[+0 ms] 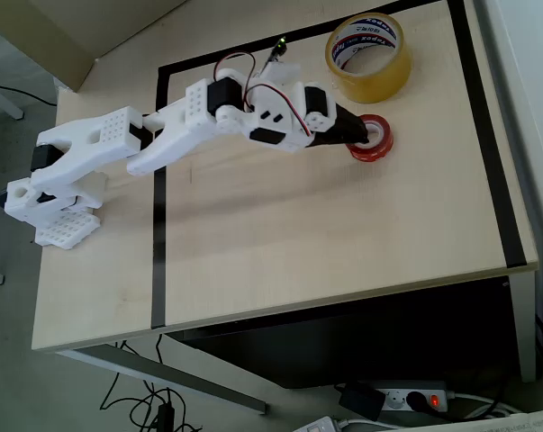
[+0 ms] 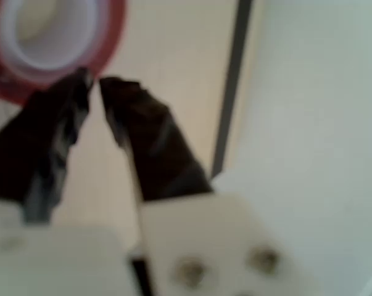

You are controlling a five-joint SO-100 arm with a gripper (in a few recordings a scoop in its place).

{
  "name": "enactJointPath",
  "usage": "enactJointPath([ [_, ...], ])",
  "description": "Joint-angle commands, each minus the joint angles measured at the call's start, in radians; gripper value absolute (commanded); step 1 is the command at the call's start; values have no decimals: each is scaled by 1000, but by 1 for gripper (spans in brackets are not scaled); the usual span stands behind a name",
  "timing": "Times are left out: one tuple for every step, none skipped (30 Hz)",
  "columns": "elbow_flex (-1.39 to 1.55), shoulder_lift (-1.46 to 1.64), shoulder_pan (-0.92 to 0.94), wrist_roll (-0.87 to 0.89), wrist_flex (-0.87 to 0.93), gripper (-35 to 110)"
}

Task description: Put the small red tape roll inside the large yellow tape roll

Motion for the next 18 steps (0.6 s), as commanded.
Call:
enactJointPath([
  [-28, 38, 0, 3, -35, 0],
  [-26, 29, -3, 3, -31, 0],
  [-25, 20, -6, 6, -28, 0],
  [-23, 15, -9, 8, -18, 0],
  [-18, 14, -14, 8, -3, 0],
  [-14, 12, -18, 6, 15, 0],
  [-14, 12, -23, 3, 43, 0],
  [-18, 15, -29, 3, 77, 0],
  [-20, 23, -34, 3, 114, 0],
  [-21, 35, -35, 3, 155, 0],
  [-29, 46, -37, 3, 202, 0],
  [-44, 54, -37, 3, 250, 0],
  [-71, 57, -37, 3, 299, 0],
  [-92, 61, -40, -2, 347, 0],
  [-97, 74, -41, -6, 393, 0],
  [-97, 92, -41, -6, 439, 0],
  [-97, 112, -43, -6, 488, 0],
  [-101, 129, -43, -6, 532, 0],
])
